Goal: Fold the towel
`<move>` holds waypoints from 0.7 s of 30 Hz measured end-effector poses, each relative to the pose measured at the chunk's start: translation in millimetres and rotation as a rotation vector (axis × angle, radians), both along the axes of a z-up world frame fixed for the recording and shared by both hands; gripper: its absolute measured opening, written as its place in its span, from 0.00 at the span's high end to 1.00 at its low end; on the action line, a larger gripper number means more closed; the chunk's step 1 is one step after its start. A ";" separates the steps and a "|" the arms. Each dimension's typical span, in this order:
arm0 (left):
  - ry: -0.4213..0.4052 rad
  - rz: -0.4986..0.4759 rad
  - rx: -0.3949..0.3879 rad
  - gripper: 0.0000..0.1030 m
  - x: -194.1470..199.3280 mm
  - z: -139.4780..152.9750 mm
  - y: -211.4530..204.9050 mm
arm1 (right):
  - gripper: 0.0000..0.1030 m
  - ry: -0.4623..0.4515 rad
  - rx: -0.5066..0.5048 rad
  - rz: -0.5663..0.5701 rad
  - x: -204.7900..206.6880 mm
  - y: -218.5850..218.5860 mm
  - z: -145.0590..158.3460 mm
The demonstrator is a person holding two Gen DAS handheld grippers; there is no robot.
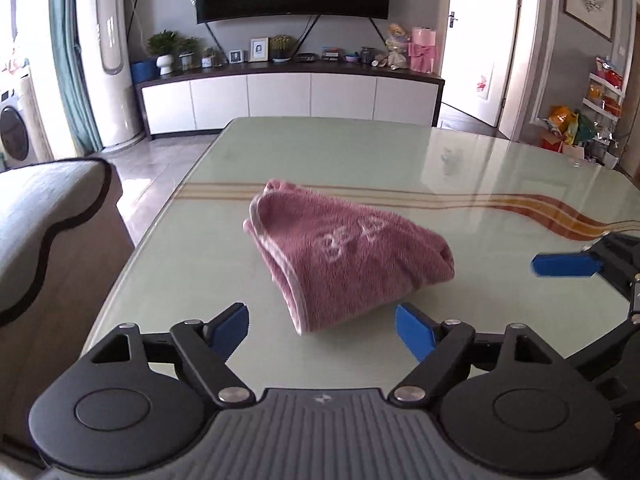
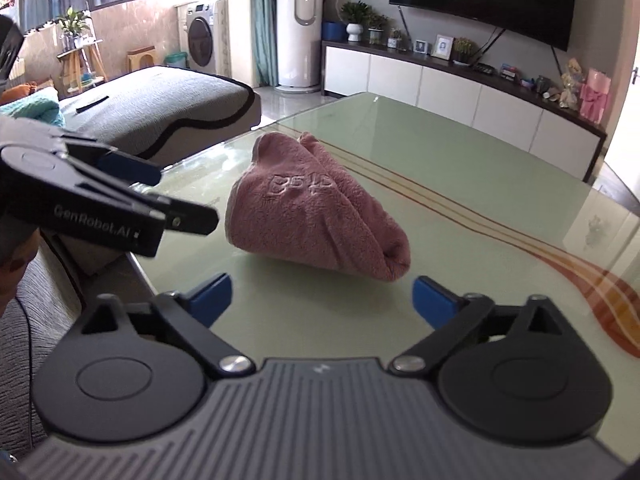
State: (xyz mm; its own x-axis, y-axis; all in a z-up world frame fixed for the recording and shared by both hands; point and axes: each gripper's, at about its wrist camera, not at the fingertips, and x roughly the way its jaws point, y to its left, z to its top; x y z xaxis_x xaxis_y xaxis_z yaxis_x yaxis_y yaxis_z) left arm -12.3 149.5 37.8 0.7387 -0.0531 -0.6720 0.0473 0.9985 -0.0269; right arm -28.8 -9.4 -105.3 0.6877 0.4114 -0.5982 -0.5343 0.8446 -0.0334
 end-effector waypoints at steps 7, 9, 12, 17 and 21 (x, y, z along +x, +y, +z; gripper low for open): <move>0.005 0.054 -0.053 0.02 -17.1 -8.6 1.8 | 0.00 0.018 -0.010 -0.041 -6.7 -3.3 -4.1; 0.022 0.061 -0.056 0.01 -17.6 -10.8 1.2 | 0.00 0.021 -0.012 -0.051 -7.3 -3.6 -5.9; 0.049 0.071 -0.065 0.01 -18.6 -14.7 1.3 | 0.00 0.029 -0.016 -0.064 -7.8 -3.7 -6.9; 0.062 0.082 -0.081 0.01 -22.2 -15.8 -0.2 | 0.00 0.033 -0.017 -0.070 -10.9 -3.2 -6.8; 0.054 0.082 -0.074 0.01 -23.8 -14.2 -3.1 | 0.00 0.029 -0.025 -0.067 -12.7 -0.5 -5.7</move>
